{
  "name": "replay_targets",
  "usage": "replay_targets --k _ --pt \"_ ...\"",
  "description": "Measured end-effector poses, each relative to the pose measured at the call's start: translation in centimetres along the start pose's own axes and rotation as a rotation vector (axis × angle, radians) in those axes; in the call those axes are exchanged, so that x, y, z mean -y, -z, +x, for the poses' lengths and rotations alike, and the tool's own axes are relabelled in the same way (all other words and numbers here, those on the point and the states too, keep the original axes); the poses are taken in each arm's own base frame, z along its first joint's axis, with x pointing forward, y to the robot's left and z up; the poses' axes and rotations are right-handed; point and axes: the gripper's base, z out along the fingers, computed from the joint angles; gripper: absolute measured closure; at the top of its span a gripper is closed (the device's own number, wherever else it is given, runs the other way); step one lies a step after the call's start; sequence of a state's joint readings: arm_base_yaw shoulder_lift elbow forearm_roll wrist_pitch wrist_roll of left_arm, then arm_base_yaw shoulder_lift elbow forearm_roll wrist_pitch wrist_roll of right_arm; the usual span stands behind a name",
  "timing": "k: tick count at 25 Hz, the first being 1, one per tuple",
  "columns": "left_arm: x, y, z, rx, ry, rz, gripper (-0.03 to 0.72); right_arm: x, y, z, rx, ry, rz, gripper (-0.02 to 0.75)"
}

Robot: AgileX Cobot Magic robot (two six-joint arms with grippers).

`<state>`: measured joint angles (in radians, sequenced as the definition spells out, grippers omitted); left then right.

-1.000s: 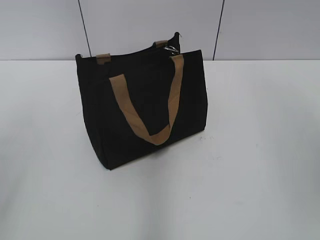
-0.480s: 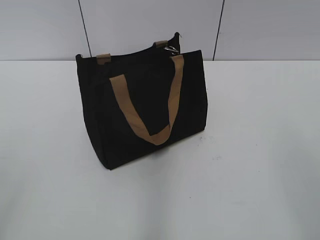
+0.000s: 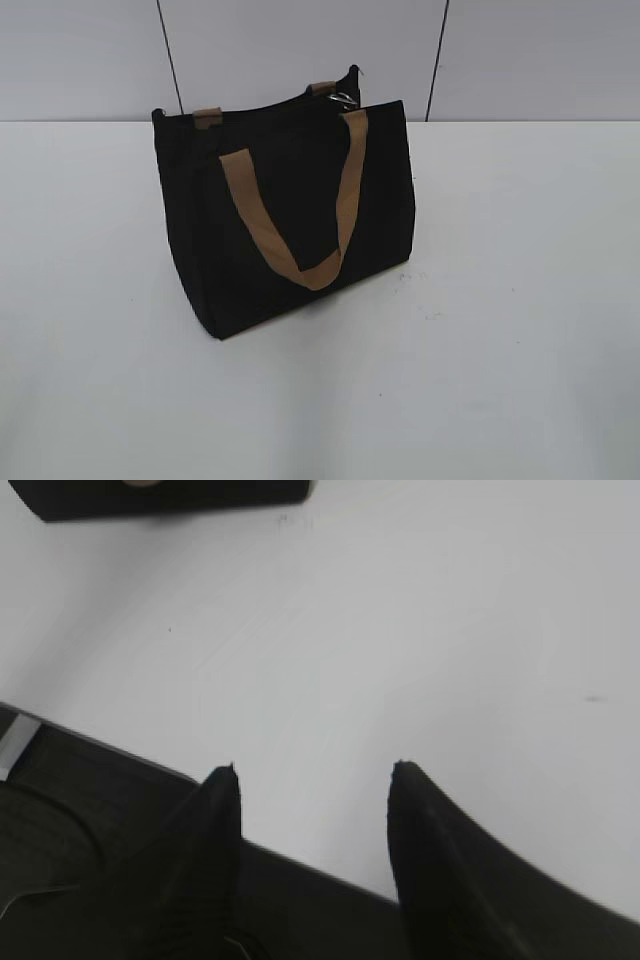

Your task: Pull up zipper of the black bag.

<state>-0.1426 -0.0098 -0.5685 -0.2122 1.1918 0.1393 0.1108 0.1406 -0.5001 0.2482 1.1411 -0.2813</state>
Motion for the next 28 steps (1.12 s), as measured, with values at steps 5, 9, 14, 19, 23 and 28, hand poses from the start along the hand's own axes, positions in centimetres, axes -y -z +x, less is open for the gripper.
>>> replay_targets --k 5,9,14,19,23,28 --pt "-0.4 -0.8 -0.3 0.068 0.029 -0.022 0.314 -0.6 1.3 1.1 0.147 0.020 0.011 0.377" --pt "-0.8 -0.9 -0.4 0.079 0.074 -0.064 0.314 -0.7 1.4 1.2 0.160 0.021 0.010 0.390" --pt "-0.9 -0.9 -0.4 0.083 0.091 -0.080 0.314 -0.7 1.3 1.2 0.163 0.021 0.011 0.391" --pt "-0.9 -0.9 -0.4 0.085 0.093 -0.080 0.314 -0.7 1.3 1.2 0.163 0.019 0.008 0.391" --pt "-0.9 -0.9 -0.4 0.085 0.094 -0.080 0.314 -0.7 1.3 1.2 0.164 0.019 0.007 0.391" --pt "-0.9 -0.9 -0.4 0.085 0.100 -0.092 0.314 -0.8 1.3 1.1 0.166 -0.002 0.030 0.391"
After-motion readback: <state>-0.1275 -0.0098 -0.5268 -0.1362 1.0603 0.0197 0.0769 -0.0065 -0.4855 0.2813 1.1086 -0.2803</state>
